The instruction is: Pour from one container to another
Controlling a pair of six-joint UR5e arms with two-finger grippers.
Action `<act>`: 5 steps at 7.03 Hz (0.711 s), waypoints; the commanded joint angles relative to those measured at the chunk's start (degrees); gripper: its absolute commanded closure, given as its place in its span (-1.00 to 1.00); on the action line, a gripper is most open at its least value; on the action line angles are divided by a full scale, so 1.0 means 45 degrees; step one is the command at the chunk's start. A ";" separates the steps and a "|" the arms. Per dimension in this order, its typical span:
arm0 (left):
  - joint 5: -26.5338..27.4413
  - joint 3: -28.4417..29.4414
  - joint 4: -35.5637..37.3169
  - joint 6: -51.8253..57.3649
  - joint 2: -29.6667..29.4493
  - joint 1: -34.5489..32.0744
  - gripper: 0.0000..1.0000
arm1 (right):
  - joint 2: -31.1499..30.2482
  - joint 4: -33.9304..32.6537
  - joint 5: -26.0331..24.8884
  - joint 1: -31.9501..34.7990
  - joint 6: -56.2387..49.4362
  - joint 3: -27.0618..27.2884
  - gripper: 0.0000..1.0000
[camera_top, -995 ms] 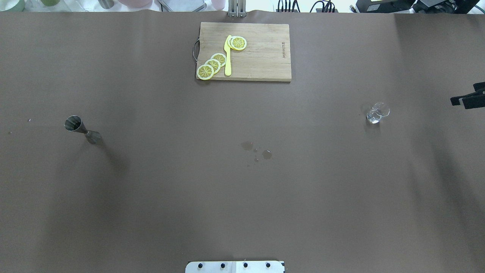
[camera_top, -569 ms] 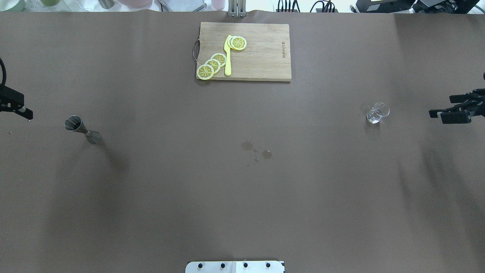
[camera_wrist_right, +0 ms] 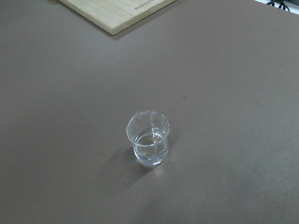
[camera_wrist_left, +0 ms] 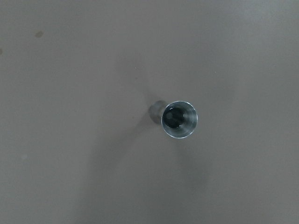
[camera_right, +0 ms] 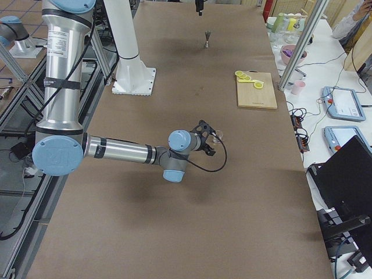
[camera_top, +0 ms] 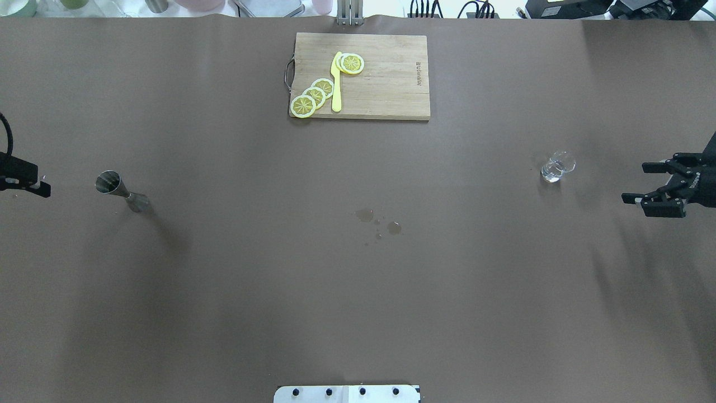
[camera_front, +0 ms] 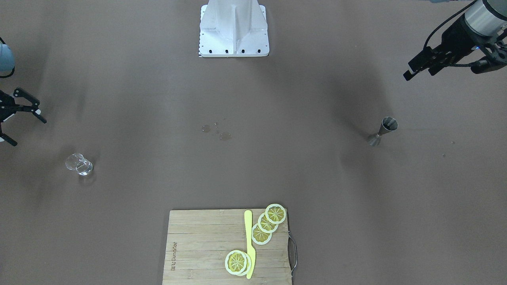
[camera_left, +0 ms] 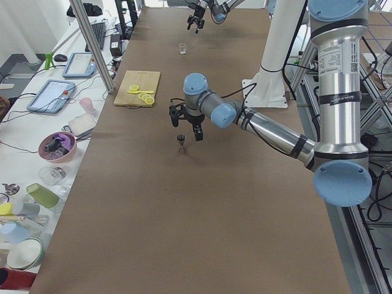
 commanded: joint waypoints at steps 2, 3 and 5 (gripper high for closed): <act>0.5372 -0.0799 -0.3875 -0.4912 0.1499 0.3749 -0.97 | 0.1400 0.0339 0.1110 0.0161 -0.1140 -0.1325 -0.98; 0.7832 -0.1092 -0.3935 -0.7442 0.1014 0.5446 -0.97 | 0.1578 0.0707 0.1151 0.0143 -0.1178 -0.1716 -0.98; 1.0925 -0.1483 -0.3528 -0.7486 0.0912 0.7561 -0.97 | 0.1871 0.1489 0.1171 0.0162 -0.1662 -0.2421 -0.98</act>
